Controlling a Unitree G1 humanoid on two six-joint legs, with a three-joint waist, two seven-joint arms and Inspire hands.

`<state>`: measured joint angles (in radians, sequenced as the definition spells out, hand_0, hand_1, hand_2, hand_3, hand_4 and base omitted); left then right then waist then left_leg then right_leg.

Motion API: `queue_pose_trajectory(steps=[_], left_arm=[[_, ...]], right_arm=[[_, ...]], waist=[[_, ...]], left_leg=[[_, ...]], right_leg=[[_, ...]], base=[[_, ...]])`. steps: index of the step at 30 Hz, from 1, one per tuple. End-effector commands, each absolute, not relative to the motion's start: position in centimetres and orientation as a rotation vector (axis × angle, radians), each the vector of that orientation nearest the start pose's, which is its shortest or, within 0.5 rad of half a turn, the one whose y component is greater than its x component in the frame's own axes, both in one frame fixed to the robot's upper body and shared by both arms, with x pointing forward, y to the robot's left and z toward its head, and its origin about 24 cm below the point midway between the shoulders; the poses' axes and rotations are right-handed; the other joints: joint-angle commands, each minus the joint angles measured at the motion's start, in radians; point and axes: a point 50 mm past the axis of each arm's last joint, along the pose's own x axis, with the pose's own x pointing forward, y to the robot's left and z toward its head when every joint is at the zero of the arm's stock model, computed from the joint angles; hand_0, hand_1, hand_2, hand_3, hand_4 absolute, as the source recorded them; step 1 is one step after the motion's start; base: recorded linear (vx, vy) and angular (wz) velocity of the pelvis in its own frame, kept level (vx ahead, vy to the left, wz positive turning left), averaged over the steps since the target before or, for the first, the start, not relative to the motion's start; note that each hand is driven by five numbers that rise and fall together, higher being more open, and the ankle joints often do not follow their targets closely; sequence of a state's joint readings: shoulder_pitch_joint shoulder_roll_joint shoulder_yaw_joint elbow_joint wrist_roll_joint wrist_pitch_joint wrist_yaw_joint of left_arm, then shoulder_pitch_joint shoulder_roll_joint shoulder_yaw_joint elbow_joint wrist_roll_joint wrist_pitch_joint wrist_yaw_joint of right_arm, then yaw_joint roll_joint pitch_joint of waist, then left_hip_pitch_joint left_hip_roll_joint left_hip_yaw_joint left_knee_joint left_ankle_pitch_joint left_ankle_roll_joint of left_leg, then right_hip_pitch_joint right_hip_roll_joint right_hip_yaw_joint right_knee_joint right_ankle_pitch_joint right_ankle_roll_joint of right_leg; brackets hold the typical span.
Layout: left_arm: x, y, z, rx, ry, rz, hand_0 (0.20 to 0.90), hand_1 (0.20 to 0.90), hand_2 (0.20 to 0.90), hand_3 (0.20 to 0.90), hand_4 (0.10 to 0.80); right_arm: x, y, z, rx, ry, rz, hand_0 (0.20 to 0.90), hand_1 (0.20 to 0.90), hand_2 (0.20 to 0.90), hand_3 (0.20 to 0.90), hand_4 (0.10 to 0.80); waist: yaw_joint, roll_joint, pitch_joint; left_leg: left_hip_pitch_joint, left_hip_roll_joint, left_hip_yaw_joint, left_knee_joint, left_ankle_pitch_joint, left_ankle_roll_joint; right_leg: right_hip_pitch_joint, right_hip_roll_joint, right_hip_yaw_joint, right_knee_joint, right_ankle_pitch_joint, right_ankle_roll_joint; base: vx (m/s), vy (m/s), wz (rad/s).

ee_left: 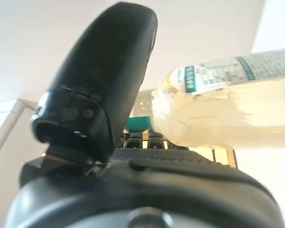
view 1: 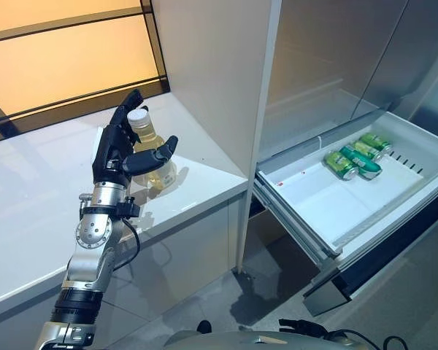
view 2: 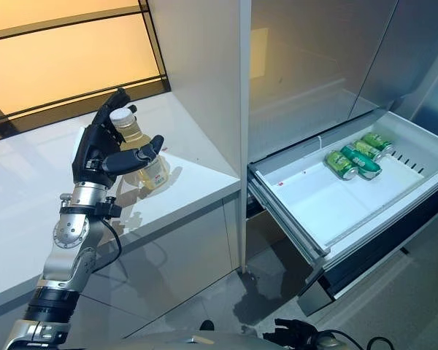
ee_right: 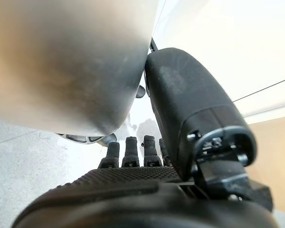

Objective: Put drinks into fridge and close the fridge

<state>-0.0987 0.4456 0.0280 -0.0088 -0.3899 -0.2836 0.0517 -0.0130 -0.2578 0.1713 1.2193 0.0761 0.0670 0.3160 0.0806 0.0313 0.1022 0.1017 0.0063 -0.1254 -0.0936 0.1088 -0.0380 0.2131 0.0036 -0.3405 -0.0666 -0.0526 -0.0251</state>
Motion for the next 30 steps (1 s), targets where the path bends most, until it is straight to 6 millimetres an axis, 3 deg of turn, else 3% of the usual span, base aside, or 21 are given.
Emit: queue_pose_trajectory(steps=[1, 11, 22, 23, 24, 25, 30], left_arm=[[27.5, 23.1, 15.8, 0.125, -0.573, 0.041, 0.9, 0.9, 0.9, 0.9, 0.8], [28.2, 24.2, 14.2, 0.166, -0.487, 0.146, 0.9, 0.9, 0.9, 0.9, 0.8], [28.2, 24.1, 14.4, 0.132, -0.507, 0.153, 0.9, 0.9, 0.9, 0.9, 0.8], [28.2, 24.1, 14.5, 0.121, -0.511, 0.148, 0.629, 0.629, 0.629, 0.584, 0.484], [28.2, 24.1, 14.6, 0.102, -0.518, 0.14, 0.559, 0.559, 0.559, 0.502, 0.402], [28.2, 24.0, 14.7, 0.081, -0.525, 0.127, 0.305, 0.305, 0.305, 0.205, 0.105], [27.7, 23.3, 15.7, -0.078, -0.606, 0.022, 0.3, 0.3, 0.3, 0.2, 0.1]], right_arm=[[8.3, -22.7, -16.2, -0.094, 1.336, 0.259, 0.9, 0.9, 0.9, 0.9, 0.8], [7.7, -23.0, -16.2, -0.092, 1.351, 0.244, 0.9, 0.9, 0.9, 0.9, 0.8], [7.7, -22.8, -16.3, -0.082, 1.347, 0.251, 0.9, 0.9, 0.9, 0.9, 0.8], [7.7, -22.8, -16.3, -0.081, 1.346, 0.251, 0.9, 0.9, 0.9, 0.9, 0.8], [7.8, -22.7, -16.2, -0.081, 1.339, 0.252, 0.9, 0.9, 0.9, 0.9, 0.8], [7.9, -22.7, -16.2, -0.075, 1.33, 0.253, 0.9, 0.9, 0.9, 0.9, 0.8], [9.4, -21.8, -15.8, -0.086, 1.222, 0.33, 0.9, 0.9, 0.9, 0.9, 0.8]], waist=[[0.0, -0.008, -0.03], [-0.016, -0.009, -0.028], [-0.024, -0.012, -0.023], [-0.024, -0.012, -0.023], [-0.024, -0.012, -0.023], [-0.024, -0.012, -0.022], [-0.026, -0.015, -0.016]], left_leg=[[0.062, -0.048, 0.082, 0.012, -0.147, 0.048], [0.068, -0.048, 0.101, 0.012, -0.151, 0.052], [0.075, -0.048, 0.111, 0.012, -0.154, 0.054], [0.075, -0.048, 0.111, 0.012, -0.154, 0.054], [0.075, -0.048, 0.111, 0.012, -0.155, 0.054], [0.076, -0.048, 0.111, 0.012, -0.155, 0.054], [0.076, -0.049, 0.11, 0.013, -0.155, 0.056]], right_leg=[[-0.048, -0.023, 0.105, 0.131, -0.075, 0.06], [-0.05, -0.022, 0.119, 0.133, -0.073, 0.065], [-0.05, -0.021, 0.127, 0.136, -0.072, 0.067], [-0.05, -0.021, 0.127, 0.136, -0.072, 0.067], [-0.05, -0.022, 0.127, 0.136, -0.072, 0.067], [-0.05, -0.022, 0.128, 0.136, -0.072, 0.067], [-0.051, -0.021, 0.13, 0.135, -0.069, 0.068]], base=[[0.015, 0.009, -0.03], [0.013, 0.009, -0.06], [0.001, 0.0, -0.01], [0.0, 0.0, 0.0], [0.0, 0.0, 0.0], [0.0, 0.0, 0.0], [0.0, 0.0, 0.0]])
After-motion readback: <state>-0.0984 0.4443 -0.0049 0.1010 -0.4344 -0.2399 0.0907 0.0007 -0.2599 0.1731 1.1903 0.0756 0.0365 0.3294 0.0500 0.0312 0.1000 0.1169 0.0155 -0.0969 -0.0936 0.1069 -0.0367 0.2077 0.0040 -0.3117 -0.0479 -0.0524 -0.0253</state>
